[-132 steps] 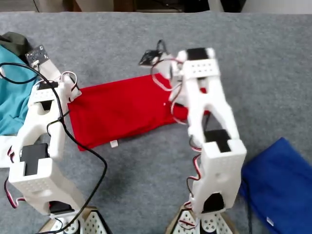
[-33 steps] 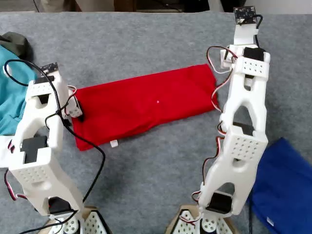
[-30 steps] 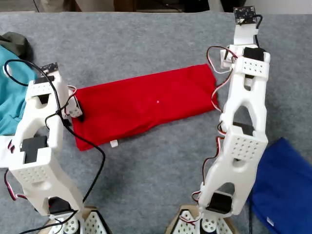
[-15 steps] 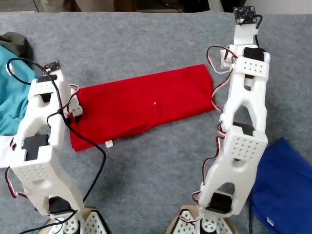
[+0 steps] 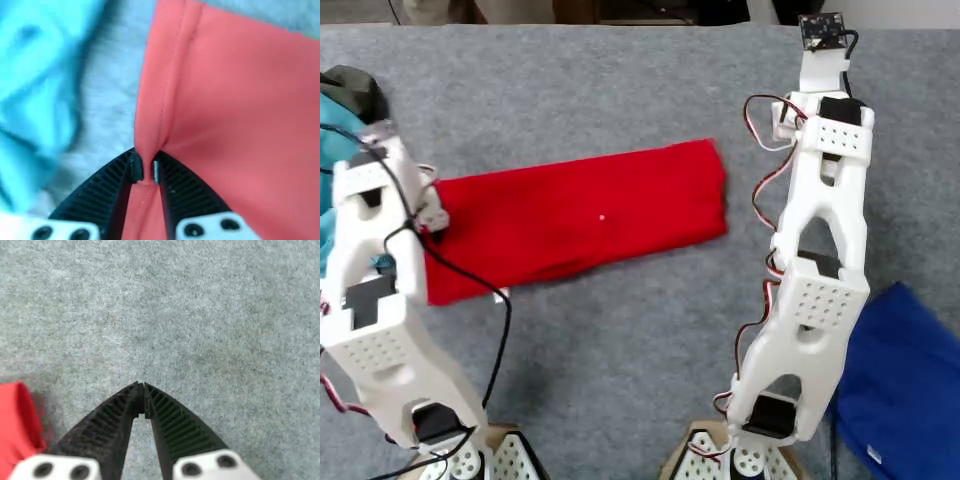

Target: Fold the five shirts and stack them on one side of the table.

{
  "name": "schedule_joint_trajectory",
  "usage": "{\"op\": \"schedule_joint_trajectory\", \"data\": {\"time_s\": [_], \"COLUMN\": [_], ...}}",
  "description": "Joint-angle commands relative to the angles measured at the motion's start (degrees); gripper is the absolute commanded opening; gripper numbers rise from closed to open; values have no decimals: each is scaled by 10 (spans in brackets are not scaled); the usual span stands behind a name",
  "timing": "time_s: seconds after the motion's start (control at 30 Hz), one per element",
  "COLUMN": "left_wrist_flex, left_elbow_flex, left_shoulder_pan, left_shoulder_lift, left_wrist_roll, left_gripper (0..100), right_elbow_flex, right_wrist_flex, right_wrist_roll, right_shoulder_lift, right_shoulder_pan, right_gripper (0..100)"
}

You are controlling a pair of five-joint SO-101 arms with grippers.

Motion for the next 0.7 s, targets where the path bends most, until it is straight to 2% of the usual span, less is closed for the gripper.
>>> {"op": "schedule_joint_trajectory", "data": {"time_s": [0.0,0.17,0.37,0.67], "left_wrist_flex": [66,128,176,243], "left_elbow_flex": [-72,-141,-227,-401], "left_shoulder_pan": [-12,23,132,301], "left_shoulder_lift": [-7,-7,-5,78], "left_wrist_roll": [-61,-73,-71,7], "left_gripper": [19,19,20,20], "right_elbow_flex": [-1,-6,-3,-1], "right_wrist_flex": [-10,-11,-22,-42], "right_wrist_roll": [2,-37,-75,-91], "right_shoulder_lift": [-1,-1,-1,0], "right_shoulder_pan": [12,28,46,89], "right_gripper": [5,5,5,5]}}
